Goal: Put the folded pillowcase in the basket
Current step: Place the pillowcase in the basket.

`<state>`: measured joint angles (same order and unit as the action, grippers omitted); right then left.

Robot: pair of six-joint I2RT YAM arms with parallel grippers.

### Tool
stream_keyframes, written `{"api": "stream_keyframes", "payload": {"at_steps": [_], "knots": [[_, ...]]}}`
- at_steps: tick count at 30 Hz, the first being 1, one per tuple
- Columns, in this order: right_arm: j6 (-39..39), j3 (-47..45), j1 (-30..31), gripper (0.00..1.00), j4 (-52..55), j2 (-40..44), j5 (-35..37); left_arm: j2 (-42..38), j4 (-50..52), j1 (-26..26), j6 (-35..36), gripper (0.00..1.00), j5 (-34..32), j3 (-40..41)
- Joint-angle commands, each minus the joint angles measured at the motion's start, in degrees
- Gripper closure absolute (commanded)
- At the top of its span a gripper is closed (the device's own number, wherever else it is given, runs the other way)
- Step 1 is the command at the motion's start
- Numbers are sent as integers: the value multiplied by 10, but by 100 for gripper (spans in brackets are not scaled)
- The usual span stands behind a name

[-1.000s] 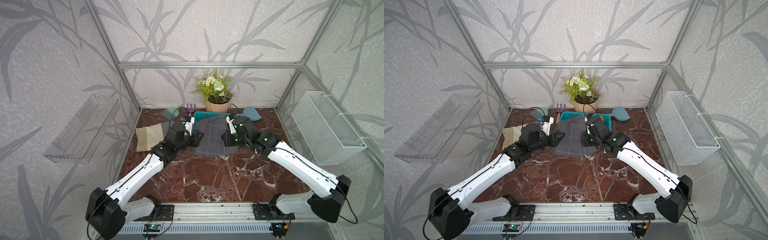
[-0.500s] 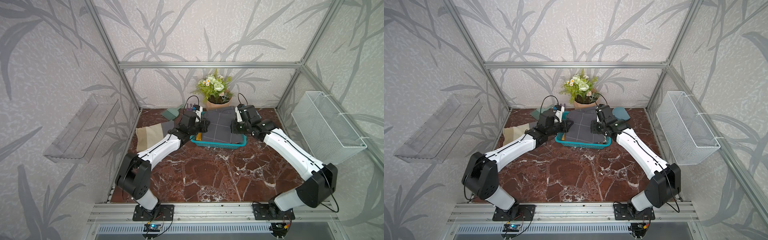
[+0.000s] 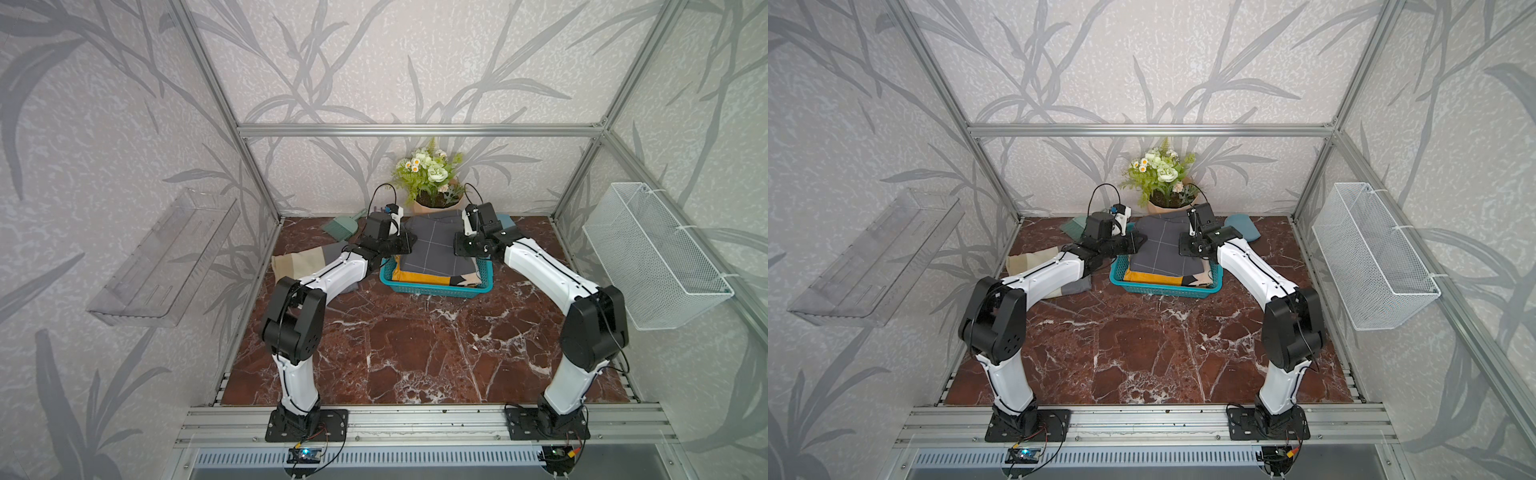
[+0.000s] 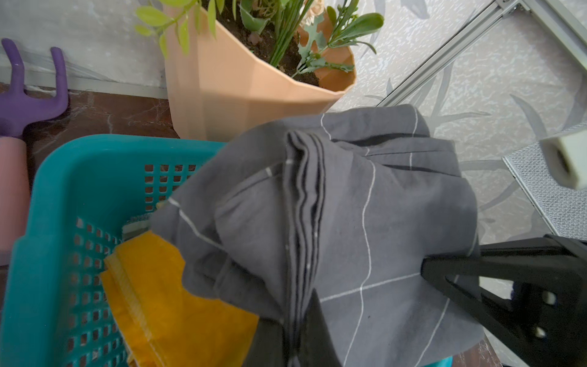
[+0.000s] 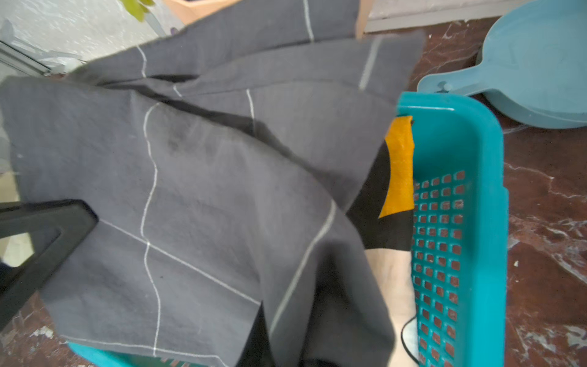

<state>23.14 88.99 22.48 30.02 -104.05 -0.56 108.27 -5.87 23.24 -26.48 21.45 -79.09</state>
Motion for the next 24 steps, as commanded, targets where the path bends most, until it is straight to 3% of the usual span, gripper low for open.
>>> {"api": "stream_keyframes", "payload": {"at_steps": [1,7,8,10,13,15,18,24], "knots": [[-12,17,-24,100,17,-20,28,24,6,-26,12,100,-24,-32],[-13,40,-36,100,25,-64,36,54,30,-28,12,100,-58,-38],[-13,44,-36,98,29,-70,38,58,36,-28,13,100,-65,-39],[-14,49,-36,83,39,-79,41,63,51,-28,15,100,-75,-40],[-2,52,-36,68,60,-83,42,55,64,-28,22,75,-105,-32],[5,40,-34,50,57,-75,55,37,60,-28,24,53,-131,-21],[7,20,-32,35,46,-51,81,15,65,-28,25,32,-161,-20],[-32,14,8,11,26,11,157,-26,80,-25,25,28,-179,-44]]}}
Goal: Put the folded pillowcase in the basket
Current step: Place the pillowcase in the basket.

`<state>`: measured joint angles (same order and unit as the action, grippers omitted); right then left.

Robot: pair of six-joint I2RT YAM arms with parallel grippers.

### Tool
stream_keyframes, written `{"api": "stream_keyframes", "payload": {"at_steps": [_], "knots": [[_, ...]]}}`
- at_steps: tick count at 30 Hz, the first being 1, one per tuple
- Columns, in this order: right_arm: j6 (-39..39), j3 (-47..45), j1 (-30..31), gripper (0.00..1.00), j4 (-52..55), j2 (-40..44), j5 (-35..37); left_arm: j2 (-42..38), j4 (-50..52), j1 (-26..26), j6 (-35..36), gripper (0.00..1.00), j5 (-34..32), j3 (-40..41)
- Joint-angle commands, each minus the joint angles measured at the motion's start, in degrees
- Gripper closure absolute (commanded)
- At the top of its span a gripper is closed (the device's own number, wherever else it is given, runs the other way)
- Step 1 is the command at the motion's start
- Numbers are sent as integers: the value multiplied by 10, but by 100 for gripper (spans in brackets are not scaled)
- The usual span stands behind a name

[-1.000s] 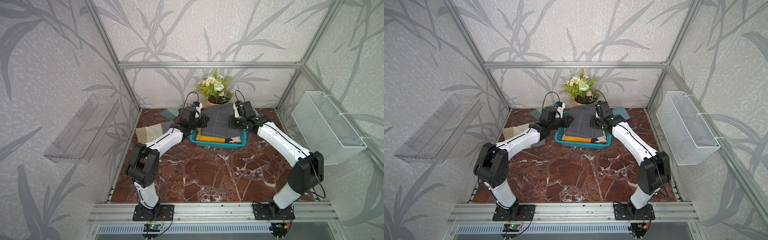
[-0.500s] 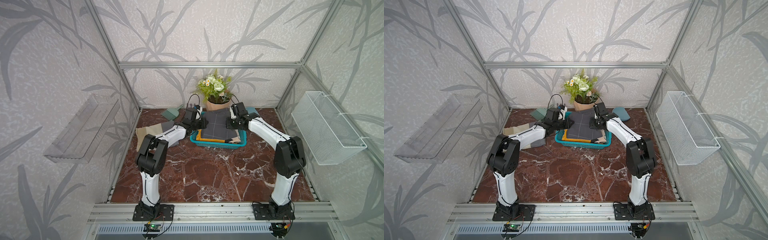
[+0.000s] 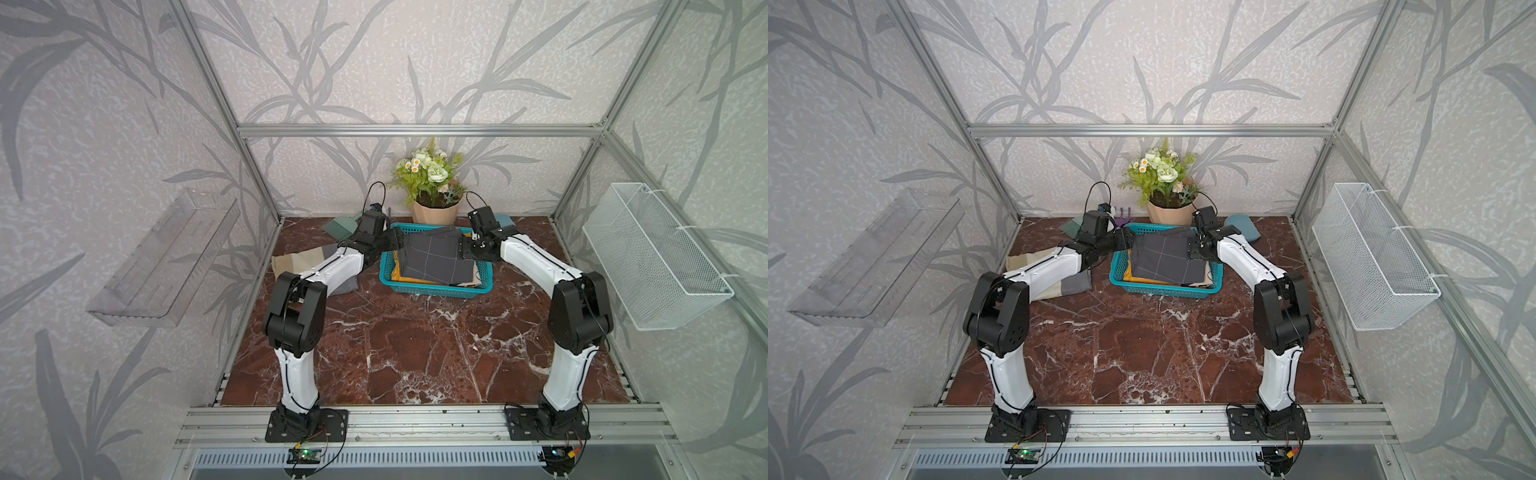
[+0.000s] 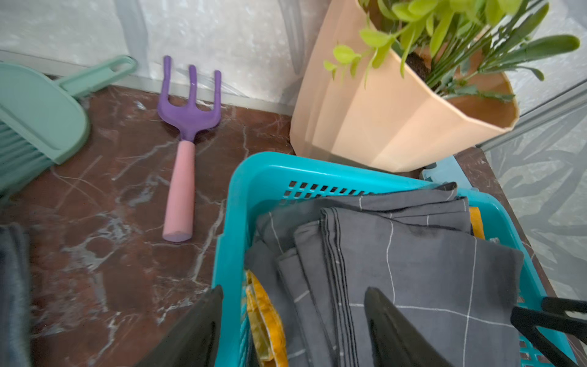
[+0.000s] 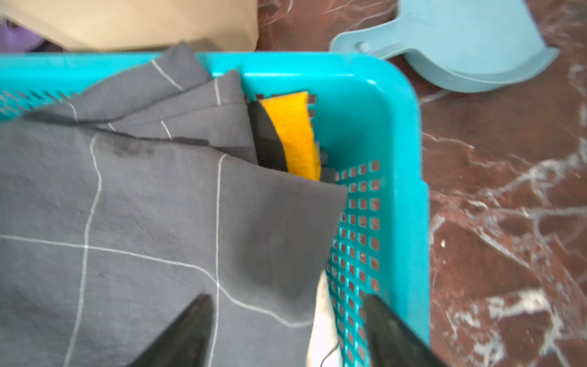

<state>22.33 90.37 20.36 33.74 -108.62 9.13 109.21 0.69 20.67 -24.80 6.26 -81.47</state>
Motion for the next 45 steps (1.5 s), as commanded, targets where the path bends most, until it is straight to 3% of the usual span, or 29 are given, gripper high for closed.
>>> {"api": "stream_keyframes", "payload": {"at_steps": [1,4,6,7,9,10,11,21,31,40,45], "knots": [[-36,0,38,11,-22,64,66,-41,8,2,6,29,-19,-21],[-55,-6,51,11,-56,75,54,-44,-9,11,-5,38,33,-36],[-53,-1,51,21,-65,66,36,-32,-24,24,-12,58,68,-48],[-54,4,50,36,-64,57,32,-24,-28,30,-15,69,76,-55],[-48,17,47,86,-62,33,21,1,-24,43,-19,90,83,-75],[-44,21,46,97,-62,23,13,10,-24,46,-21,98,86,-79],[-41,27,44,100,-61,10,1,19,-29,48,-27,100,85,-78],[-33,48,29,100,-58,-86,6,58,-78,47,-29,100,57,7],[-15,-2,9,100,-64,-121,-7,93,-90,36,-40,100,34,80],[-6,-12,2,100,-54,-130,-21,107,-69,35,-32,100,2,93],[-7,-12,3,90,-61,-95,-31,76,-80,35,-31,100,19,89]]}}
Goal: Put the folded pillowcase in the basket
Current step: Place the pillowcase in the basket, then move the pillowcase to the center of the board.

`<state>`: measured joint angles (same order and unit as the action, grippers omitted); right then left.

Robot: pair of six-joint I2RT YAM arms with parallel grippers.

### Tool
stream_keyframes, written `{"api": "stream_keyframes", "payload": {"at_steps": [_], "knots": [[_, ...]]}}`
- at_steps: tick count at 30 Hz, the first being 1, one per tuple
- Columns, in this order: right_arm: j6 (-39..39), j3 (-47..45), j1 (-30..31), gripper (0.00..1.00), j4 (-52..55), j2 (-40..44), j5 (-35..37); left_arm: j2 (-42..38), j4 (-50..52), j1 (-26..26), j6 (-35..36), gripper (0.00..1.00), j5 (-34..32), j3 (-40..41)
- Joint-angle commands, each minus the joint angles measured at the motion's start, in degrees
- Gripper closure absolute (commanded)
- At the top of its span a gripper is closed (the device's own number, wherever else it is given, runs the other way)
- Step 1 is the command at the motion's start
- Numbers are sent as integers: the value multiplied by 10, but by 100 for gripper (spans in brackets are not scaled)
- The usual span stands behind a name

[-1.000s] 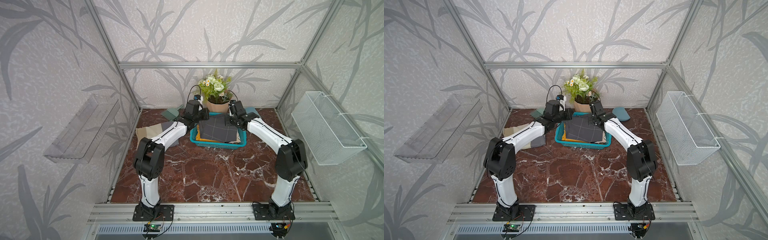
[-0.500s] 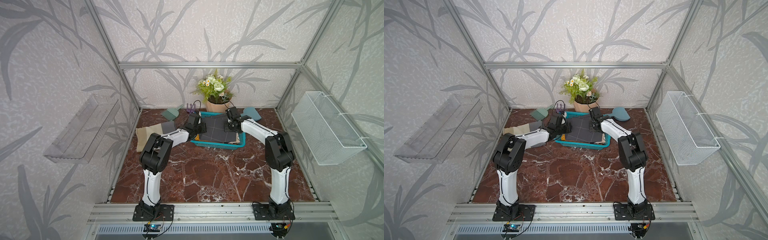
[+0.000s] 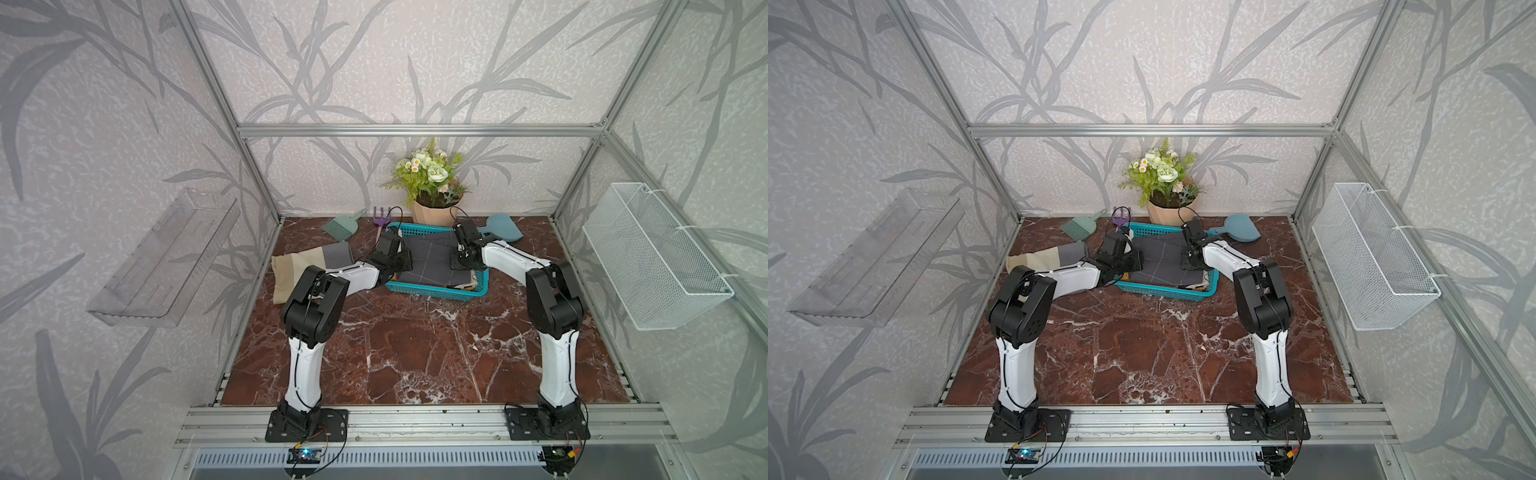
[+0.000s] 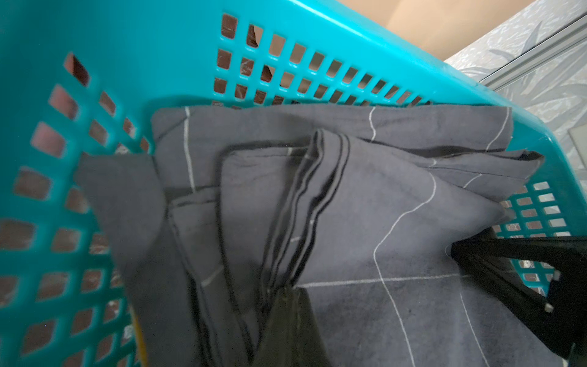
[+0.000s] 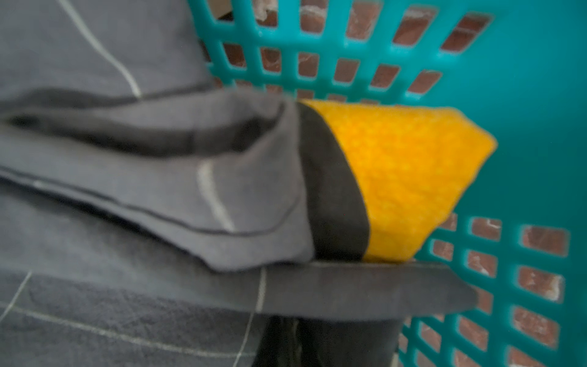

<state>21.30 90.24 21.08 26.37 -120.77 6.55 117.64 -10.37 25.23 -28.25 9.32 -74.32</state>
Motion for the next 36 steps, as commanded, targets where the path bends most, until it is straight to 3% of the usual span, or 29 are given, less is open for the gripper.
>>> {"api": "stream_keyframes", "payload": {"at_steps": [1,8,10,12,17,20,26,31,36], "knots": [[1,-11,-4,84,11,35,-9,-18,28,-11,5,100,-8,17],[-21,-11,7,59,-8,121,-21,-104,38,-11,25,89,3,-13],[-28,-16,11,51,-17,148,-22,-129,55,-13,35,77,-5,-23],[-33,-28,18,36,-32,181,-18,-158,79,-17,43,56,-22,-32],[-36,-66,40,0,-55,276,-21,-237,120,-33,31,29,-130,-3],[-35,-87,57,1,-41,321,-37,-274,142,-69,-5,13,-153,40],[-20,-167,92,1,0,401,-51,-338,150,-165,-56,0,-152,164],[22,-269,98,1,-11,473,-68,-337,170,-267,-112,0,-185,227],[45,-327,100,1,-14,503,-76,-310,184,-318,-126,0,-222,227]]}}
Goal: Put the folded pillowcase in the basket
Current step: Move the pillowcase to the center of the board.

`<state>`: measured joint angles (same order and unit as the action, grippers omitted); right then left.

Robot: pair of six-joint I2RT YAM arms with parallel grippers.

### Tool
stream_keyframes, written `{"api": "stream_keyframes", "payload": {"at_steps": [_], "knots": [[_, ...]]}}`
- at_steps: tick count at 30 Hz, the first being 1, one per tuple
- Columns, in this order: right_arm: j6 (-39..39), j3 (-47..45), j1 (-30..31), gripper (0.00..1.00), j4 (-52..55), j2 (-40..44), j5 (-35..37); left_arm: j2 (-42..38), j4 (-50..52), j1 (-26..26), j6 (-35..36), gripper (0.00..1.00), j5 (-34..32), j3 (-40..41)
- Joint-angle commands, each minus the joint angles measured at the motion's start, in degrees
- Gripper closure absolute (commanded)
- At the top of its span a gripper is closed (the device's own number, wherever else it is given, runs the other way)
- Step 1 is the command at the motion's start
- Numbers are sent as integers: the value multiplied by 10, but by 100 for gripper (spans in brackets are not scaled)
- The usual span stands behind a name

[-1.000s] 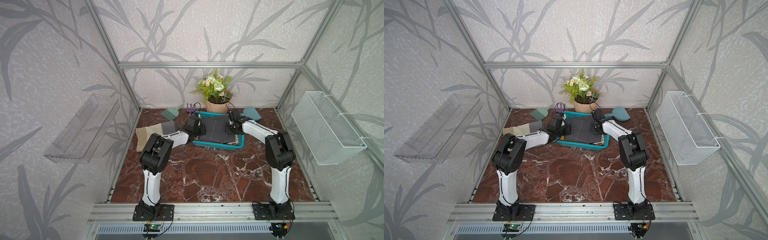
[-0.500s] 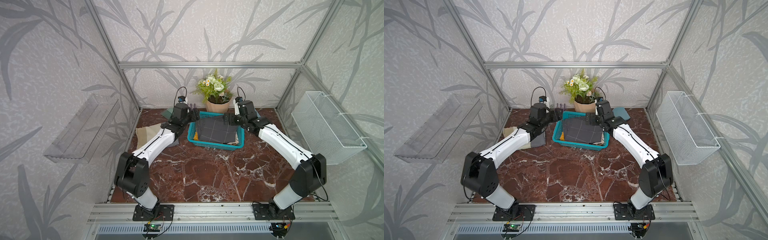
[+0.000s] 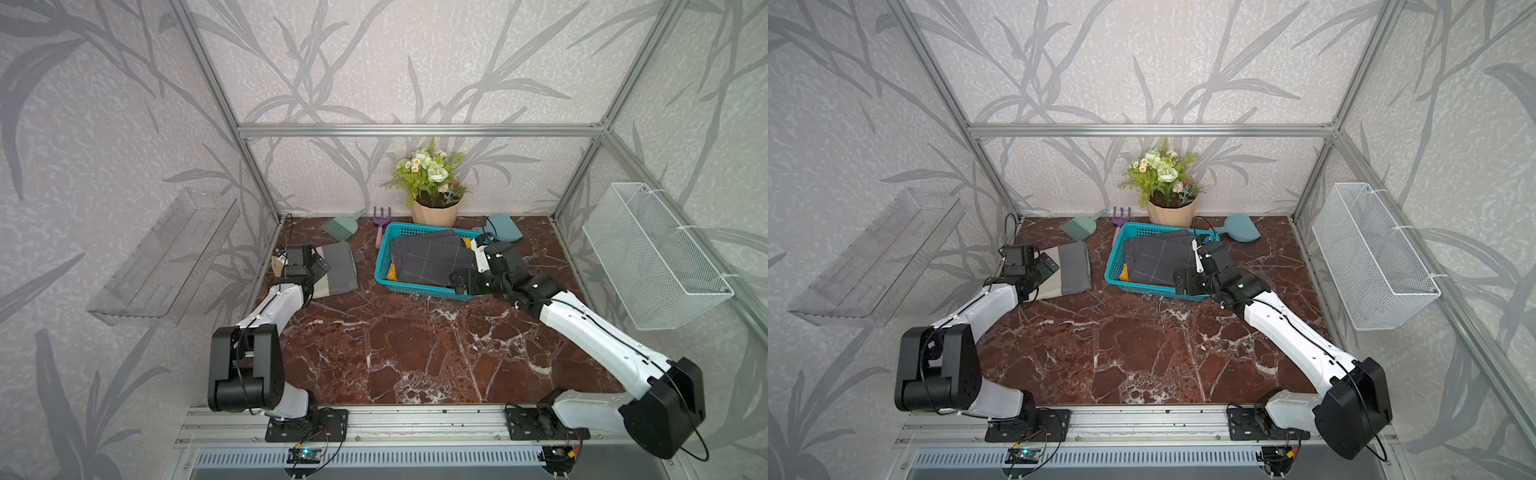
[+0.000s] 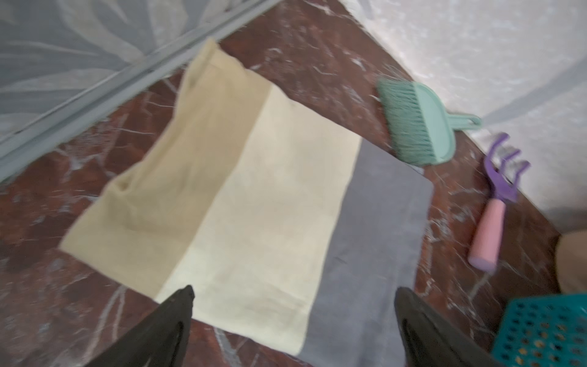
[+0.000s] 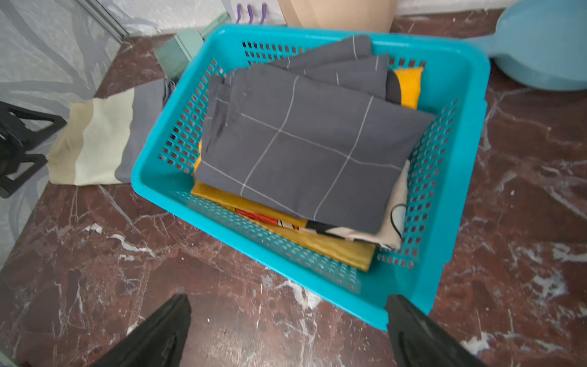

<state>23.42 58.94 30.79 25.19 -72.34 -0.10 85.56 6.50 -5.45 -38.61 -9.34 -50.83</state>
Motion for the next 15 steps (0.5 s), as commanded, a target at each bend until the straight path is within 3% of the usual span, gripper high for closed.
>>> {"api": "stream_keyframes", "payload": {"at_steps": [1,5,15], "knots": [[26,-20,4,1,-3,20,-11,19,29,-20,-23,0,-43,-16],[34,-34,9,1,-6,12,-16,46,53,-52,-22,0,-64,-39],[40,-48,23,1,-14,-33,-25,85,36,-120,-37,0,-14,-9]]}}
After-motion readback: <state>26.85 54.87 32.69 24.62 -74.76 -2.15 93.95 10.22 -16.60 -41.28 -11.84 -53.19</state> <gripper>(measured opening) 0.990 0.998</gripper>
